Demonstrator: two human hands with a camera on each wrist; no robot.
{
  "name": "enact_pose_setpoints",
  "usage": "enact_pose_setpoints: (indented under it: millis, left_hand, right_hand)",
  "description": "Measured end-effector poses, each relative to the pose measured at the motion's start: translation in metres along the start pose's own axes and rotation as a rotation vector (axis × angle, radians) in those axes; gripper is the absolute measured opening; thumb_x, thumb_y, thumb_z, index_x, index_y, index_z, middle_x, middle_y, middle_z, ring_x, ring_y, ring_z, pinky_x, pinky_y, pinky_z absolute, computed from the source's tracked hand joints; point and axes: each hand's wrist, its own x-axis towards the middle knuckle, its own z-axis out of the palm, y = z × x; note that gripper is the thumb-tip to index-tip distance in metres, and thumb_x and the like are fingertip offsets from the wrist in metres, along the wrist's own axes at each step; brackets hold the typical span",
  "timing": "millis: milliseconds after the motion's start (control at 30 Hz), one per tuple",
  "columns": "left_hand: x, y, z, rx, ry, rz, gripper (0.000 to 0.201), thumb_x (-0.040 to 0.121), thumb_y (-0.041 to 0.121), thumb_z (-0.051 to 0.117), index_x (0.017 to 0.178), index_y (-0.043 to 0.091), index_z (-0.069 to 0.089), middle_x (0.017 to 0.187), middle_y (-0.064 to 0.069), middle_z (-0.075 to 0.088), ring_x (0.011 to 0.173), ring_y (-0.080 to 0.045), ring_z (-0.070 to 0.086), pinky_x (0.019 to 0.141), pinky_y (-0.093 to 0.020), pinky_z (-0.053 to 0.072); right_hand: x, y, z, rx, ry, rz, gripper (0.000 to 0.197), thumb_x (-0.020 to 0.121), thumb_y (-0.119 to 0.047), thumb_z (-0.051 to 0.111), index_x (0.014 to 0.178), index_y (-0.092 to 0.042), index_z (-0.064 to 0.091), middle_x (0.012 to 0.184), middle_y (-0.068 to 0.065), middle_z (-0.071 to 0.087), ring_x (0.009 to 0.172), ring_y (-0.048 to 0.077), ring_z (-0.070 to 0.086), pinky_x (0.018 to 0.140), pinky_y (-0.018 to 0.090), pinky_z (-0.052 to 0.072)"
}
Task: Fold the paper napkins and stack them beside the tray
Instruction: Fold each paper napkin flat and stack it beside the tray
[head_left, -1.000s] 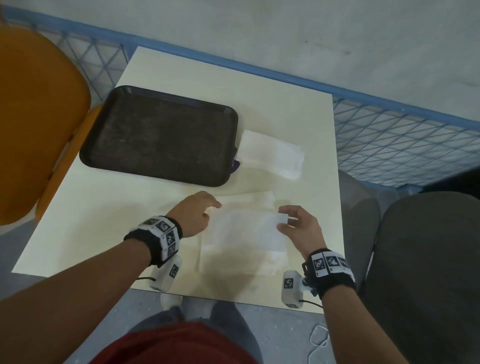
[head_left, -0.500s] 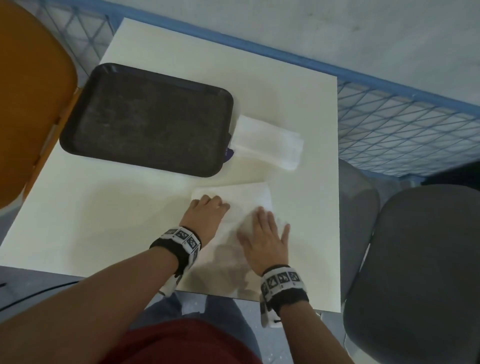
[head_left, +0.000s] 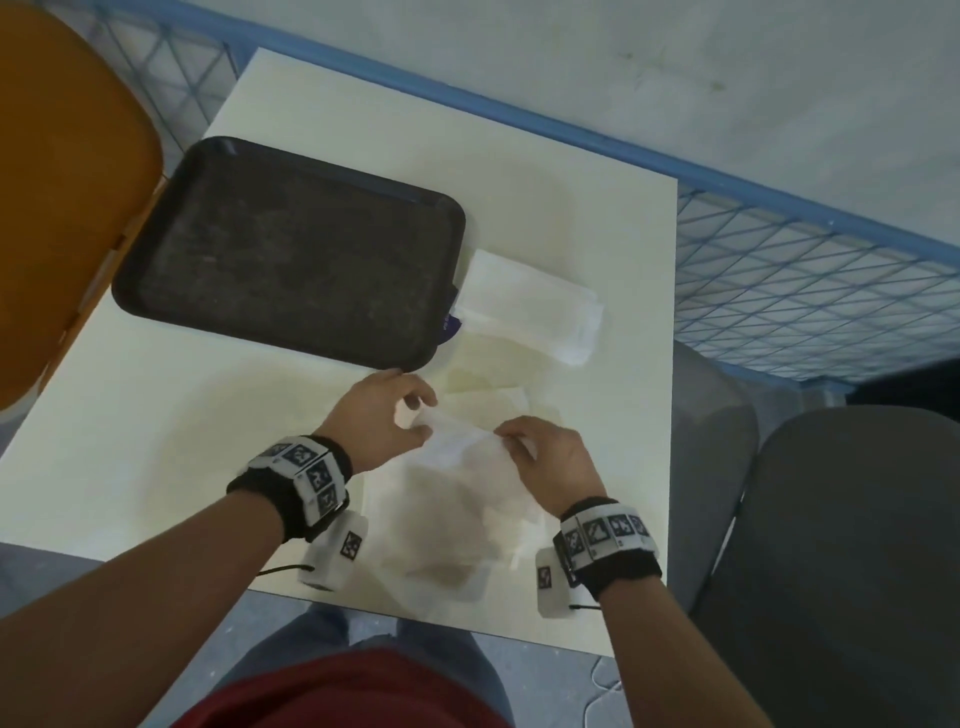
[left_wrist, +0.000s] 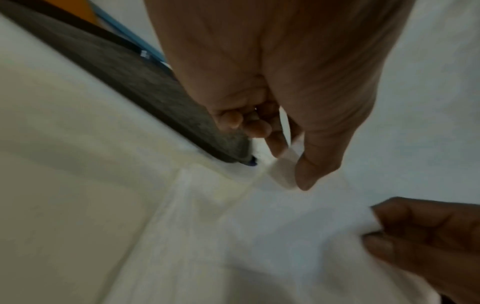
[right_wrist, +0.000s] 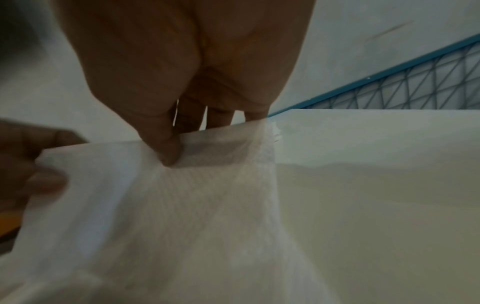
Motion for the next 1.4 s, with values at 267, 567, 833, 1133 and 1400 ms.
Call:
enact_pose_setpoints:
  millis: [267,567,833,1133,1400]
  left_hand:
    - [0.0,-0.037,0.013,0.306,-0.07,-0.236,0.039,0.09,0.047,0.061,0.125,0.029,0.057,0.114,0.004,0.054,0.104,-0.02,0.053,0.09,-0.035,0.048]
    - [0.005,-0.029,0.017,0.2,-0.081,-0.267,0.039,0.092,0.031,0.061,0.131,0.033,0.053,0.115,0.004,0.052,0.106,-0.02,0.053,0.089,-0.035,0.049]
    - [-0.003,-0.025,0.019,0.242,0.023,-0.213,0.024,0.097,0.035,0.055,0.118,0.033,0.066,0.115,0.007,0.055,0.104,-0.018,0.051,0.086,-0.039,0.053]
    - [0.004,-0.021,0.0,0.174,0.084,-0.005,0.016,0.094,0.029,0.062,0.103,0.02,0.072,0.101,0.001,0.066,0.085,-0.021,0.064,0.078,-0.039,0.056]
    - [0.007,-0.016,-0.008,0.215,0.163,0.127,0.003,0.088,0.023,0.07,0.091,0.022,0.072,0.111,0.005,0.064,0.097,-0.018,0.055,0.084,-0.037,0.053]
  right_hand:
    - [0.08,0.01,-0.083,0.021,0.054,0.124,0.017,0.096,-0.036,0.065,0.109,-0.032,0.075,0.105,-0.007,0.074,0.101,0.012,0.067,0.079,0.015,0.042]
    - [0.186,0.007,-0.112,-0.209,0.065,0.136,0.017,0.095,-0.037,0.064,0.107,-0.031,0.073,0.102,-0.006,0.071,0.092,0.014,0.061,0.082,0.021,0.039]
    - [0.182,-0.005,-0.083,-0.16,0.214,-0.031,0.035,0.094,-0.044,0.064,0.126,-0.029,0.065,0.132,-0.004,0.063,0.122,0.023,0.057,0.106,0.044,0.043]
    - [0.057,-0.005,-0.007,0.06,-0.202,-0.064,0.048,0.079,-0.046,0.082,0.123,-0.038,0.064,0.128,-0.02,0.057,0.12,0.006,0.054,0.106,0.03,0.043]
    - [0.047,-0.001,0.008,-0.05,0.028,-0.05,0.03,0.089,-0.028,0.072,0.118,-0.031,0.065,0.126,-0.009,0.061,0.122,0.018,0.054,0.105,0.041,0.046]
